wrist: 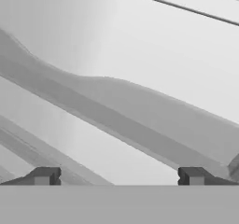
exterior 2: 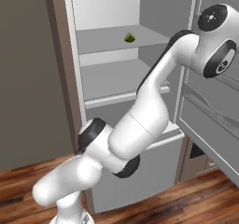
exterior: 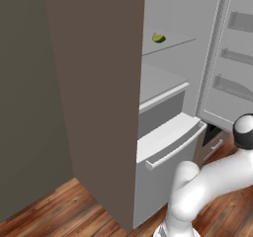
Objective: There is a bowl on the dining counter. Grab a lemon wedge from the fridge and place it in the bowl. Then get the liquor bottle and glass cup from the cabinet and place them next to the bowl.
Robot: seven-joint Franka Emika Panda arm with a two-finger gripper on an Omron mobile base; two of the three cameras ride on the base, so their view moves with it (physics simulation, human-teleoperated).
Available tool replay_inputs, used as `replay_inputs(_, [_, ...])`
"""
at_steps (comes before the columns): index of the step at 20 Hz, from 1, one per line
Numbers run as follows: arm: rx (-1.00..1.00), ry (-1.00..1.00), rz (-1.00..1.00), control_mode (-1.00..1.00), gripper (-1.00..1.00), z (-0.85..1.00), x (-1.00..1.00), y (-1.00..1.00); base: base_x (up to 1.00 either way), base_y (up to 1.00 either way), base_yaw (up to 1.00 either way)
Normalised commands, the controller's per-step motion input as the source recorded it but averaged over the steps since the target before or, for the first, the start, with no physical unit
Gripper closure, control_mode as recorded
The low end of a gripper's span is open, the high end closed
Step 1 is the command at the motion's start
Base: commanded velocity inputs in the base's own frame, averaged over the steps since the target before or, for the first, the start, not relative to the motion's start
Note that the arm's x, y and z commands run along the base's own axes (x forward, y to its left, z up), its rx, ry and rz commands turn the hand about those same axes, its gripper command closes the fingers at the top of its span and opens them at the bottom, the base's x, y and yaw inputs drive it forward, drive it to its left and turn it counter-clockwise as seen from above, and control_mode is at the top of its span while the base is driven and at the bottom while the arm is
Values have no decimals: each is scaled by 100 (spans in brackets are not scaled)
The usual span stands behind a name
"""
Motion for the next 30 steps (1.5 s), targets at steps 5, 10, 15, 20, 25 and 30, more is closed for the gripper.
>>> replay_inputs(5, [-2, 0, 10, -100, -100, -7, -77, 100, 0, 0, 0])
replay_inputs(10, [-9, 0, 8, -100, -100, -34, -62, 100, 0, 0, 0])
replay_inputs(15, [-9, 0, 11, -100, -100, -61, -29, 100, 0, 0, 0])
replay_inputs(20, [-2, 0, 11, -100, -100, -59, 8, 100, 0, 0, 0])
replay_inputs(25, [0, 0, 13, -100, -100, -42, 66, 100, 0, 0, 0])
replay_inputs(30, [0, 4, 12, -100, -100, -6, 67, 90, 0, 0, 0])
